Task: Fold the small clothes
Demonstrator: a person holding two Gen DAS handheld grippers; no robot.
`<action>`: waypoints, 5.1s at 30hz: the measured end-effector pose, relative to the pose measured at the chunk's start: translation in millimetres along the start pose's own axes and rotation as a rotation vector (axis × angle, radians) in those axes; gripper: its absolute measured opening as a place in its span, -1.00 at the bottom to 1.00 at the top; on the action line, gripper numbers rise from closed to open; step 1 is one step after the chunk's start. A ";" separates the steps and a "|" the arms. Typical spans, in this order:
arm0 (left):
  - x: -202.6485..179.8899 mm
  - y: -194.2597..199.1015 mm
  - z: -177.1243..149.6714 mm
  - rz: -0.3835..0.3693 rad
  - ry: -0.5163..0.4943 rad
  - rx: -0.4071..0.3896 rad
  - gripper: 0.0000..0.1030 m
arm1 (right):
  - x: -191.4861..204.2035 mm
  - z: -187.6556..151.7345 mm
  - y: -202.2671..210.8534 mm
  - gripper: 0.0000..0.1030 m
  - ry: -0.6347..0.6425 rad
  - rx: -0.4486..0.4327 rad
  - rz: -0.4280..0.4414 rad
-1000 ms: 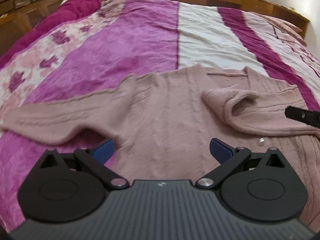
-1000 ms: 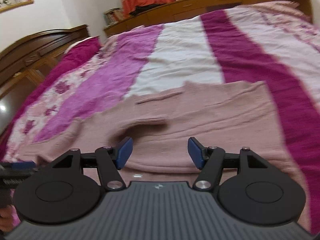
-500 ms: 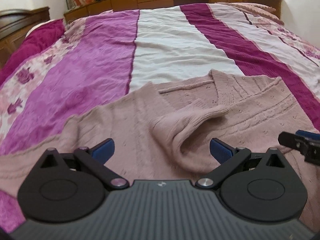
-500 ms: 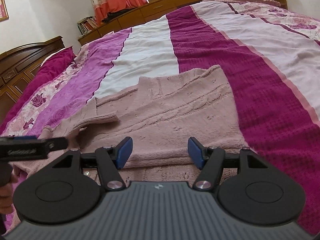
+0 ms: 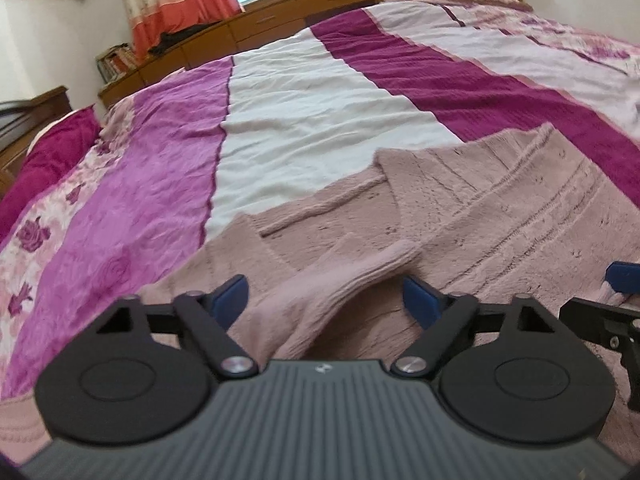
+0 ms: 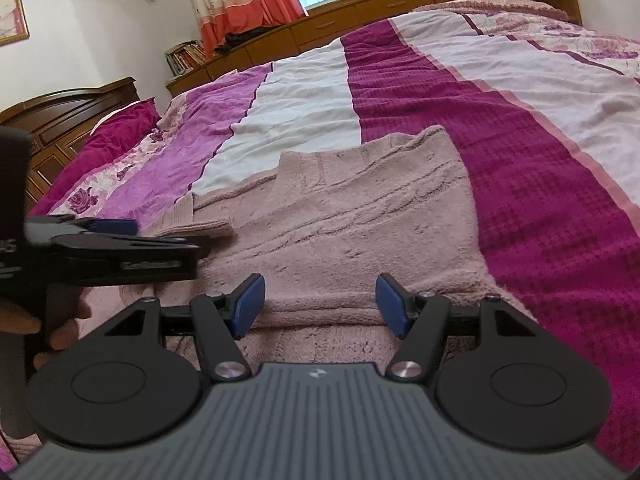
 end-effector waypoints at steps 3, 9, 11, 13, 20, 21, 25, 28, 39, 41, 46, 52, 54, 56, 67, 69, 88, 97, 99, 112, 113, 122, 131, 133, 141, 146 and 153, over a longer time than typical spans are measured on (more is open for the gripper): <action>-3.9 -4.0 0.9 -0.005 -0.011 -0.001 -0.36 | -1.0 -0.9 -0.1 0.35 -0.002 -0.004 0.006; 25.8 5.4 1.8 -0.064 0.152 -0.017 -0.79 | -0.7 -1.8 -0.3 0.35 0.002 -0.008 0.006; 39.0 11.7 1.6 -0.050 0.206 -0.030 -0.79 | -0.6 -1.9 -0.3 0.35 0.004 -0.009 0.005; 55.3 17.5 -2.0 -0.050 0.268 -0.037 -0.79 | -0.6 -1.8 -0.4 0.35 0.001 -0.008 0.006; 98.5 26.0 -34.8 -0.023 0.408 -0.016 -0.79 | 0.3 -2.1 -0.4 0.35 0.002 -0.008 0.000; 103.3 25.3 -41.5 -0.020 0.428 -0.003 -0.79 | 0.7 -2.1 -0.3 0.35 0.002 -0.008 0.000; 115.8 22.5 -65.7 -0.035 0.495 0.048 -0.75 | 0.5 -1.8 0.2 0.35 -0.002 -0.007 0.002; 120.7 20.1 -82.5 -0.074 0.534 0.089 -0.66 | -0.3 -1.6 2.3 0.35 -0.024 -0.001 0.010; 142.6 41.5 -114.3 -0.093 0.628 0.097 -0.44 | -16.7 -11.5 29.6 0.35 -0.212 0.057 0.076; 145.3 47.5 -115.7 -0.091 0.634 0.087 -0.44 | -21.7 -11.1 30.2 0.35 -0.259 0.053 0.097; 148.2 60.8 -115.5 -0.091 0.643 0.059 -0.44 | -36.8 -2.6 22.4 0.08 -0.366 0.013 0.111; 144.5 55.5 -113.9 -0.082 0.620 0.068 -0.44 | -51.2 -2.2 27.1 -0.78 -0.393 -0.040 0.034; 142.9 51.4 -115.3 -0.080 0.618 0.080 -0.44 | -57.1 -3.7 34.8 -0.93 -0.392 -0.072 -0.009; 142.8 48.7 -116.3 -0.078 0.614 0.084 -0.44 | -64.6 -3.3 40.8 -0.94 -0.392 -0.094 -0.062; 161.5 29.2 -106.1 -0.066 0.619 0.096 -0.40 | -45.0 45.3 46.9 0.31 -0.200 -0.092 -0.031; 165.0 22.5 -105.2 -0.061 0.627 0.106 -0.15 | -41.4 60.7 38.0 0.32 -0.140 -0.093 -0.054; 152.7 -1.5 -85.5 -0.147 0.550 0.044 -0.85 | -73.7 100.4 -43.7 -0.85 -0.088 -0.094 -0.210; 149.9 -23.7 -81.5 -0.089 0.499 0.077 -0.79 | -84.3 97.2 -59.7 -0.81 -0.113 -0.066 -0.284; 148.3 -21.9 -83.9 -0.072 0.482 0.069 -0.77 | -85.6 95.7 -57.9 -0.57 -0.126 -0.060 -0.276; 180.7 29.0 -103.1 -0.045 0.571 0.108 -0.04 | -57.3 68.5 5.7 0.26 -0.121 -0.065 -0.161; 185.8 34.1 -106.7 -0.041 0.581 0.108 -0.03 | -53.0 64.6 12.3 0.27 -0.116 -0.066 -0.152; 238.9 64.5 -143.4 0.016 0.707 0.120 0.19 | -4.0 22.7 56.8 0.44 -0.036 -0.030 -0.052; 291.7 64.8 -182.0 0.093 0.843 0.146 0.27 | 25.5 -19.5 60.5 0.52 0.016 0.020 -0.026; 304.1 58.1 -192.1 0.108 0.899 0.158 0.27 | 27.1 -27.5 57.7 0.52 0.010 0.035 -0.032; 339.1 30.4 -221.5 0.087 1.095 0.181 0.27 | 19.9 -38.8 45.7 0.53 -0.005 0.064 -0.080; 345.9 23.1 -225.8 0.059 1.137 0.146 0.36 | 17.4 -39.5 36.8 0.53 -0.008 0.069 -0.099; 354.0 9.5 -222.6 0.073 1.144 0.102 0.37 | 19.9 -41.8 33.4 0.59 0.011 0.063 -0.110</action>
Point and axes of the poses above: each gripper's, at about its wrist camera, not at the fingertips, and y roughly against the way its jaws point, x to its left, z to its top, the point moved 5 cm from there along -y, roughly the way its jaws point, and after that the axes turned 13 degrees about x, right-handed, at the moved point
